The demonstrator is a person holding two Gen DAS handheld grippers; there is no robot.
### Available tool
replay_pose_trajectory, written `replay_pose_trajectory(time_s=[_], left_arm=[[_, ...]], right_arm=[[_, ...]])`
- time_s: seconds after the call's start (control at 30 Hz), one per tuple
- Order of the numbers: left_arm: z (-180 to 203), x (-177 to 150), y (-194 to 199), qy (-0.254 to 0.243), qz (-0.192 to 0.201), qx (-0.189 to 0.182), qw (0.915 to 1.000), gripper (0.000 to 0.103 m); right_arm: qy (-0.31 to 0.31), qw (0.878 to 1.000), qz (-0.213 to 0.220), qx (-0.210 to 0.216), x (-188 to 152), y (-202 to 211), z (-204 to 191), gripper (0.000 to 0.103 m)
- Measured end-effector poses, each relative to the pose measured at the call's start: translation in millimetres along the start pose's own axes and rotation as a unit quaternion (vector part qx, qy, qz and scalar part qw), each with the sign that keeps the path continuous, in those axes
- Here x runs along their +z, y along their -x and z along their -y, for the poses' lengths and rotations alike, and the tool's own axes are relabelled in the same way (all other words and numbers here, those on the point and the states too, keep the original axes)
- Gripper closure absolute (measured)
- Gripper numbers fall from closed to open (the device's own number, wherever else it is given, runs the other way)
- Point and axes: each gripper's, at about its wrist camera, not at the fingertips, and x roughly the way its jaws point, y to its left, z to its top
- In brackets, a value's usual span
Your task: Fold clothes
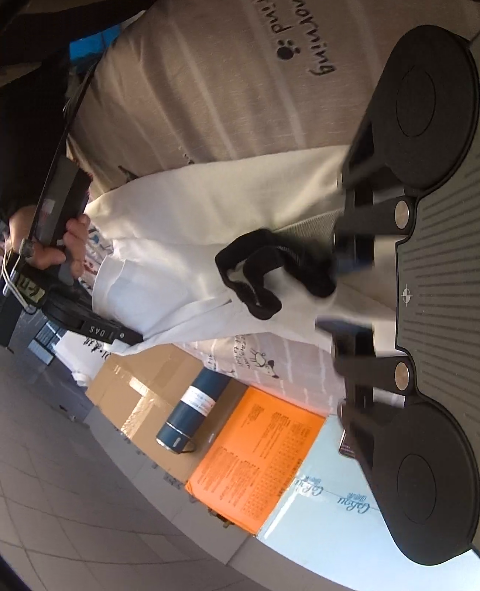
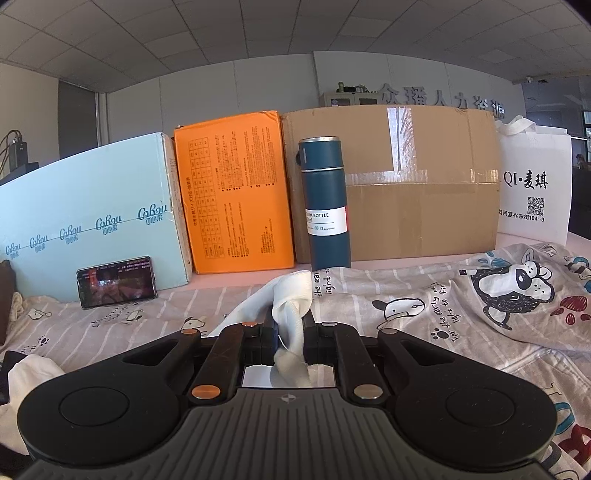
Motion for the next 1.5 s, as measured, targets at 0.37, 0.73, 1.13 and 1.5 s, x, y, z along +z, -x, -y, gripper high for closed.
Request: replay_pose_trajectory(time_s=[0.37, 0.73, 1.13, 1.5], left_arm=[[-92.2, 0.2, -10.2, 0.138, 0.072, 0.245, 0.9568, 0.098], [-166.9, -24.4, -121.9, 0.251, -0.033, 0.199, 0.9468, 0.098], [-164.2, -53.9, -171.4, 0.241, -0.106, 0.219, 0.9395, 0.079], [-158.1, -48.6, -91.2, 0.335, -0.054, 0.160, 0.9270, 0.050]], right_arm=[[0.035, 0.999, 0.037, 0.006, 24.4, -2.7, -5.1, 0.093], [0.032, 0.998, -0.029, 0.041, 49.9, -78.9, 21.8, 0.093], [0.030, 0.993, -0.092, -0.065, 25.7, -140.7, 67.1, 0.075], [-0.090, 0.991, -0.038, -0.089, 35.6, -73.2, 120.2, 0.053]])
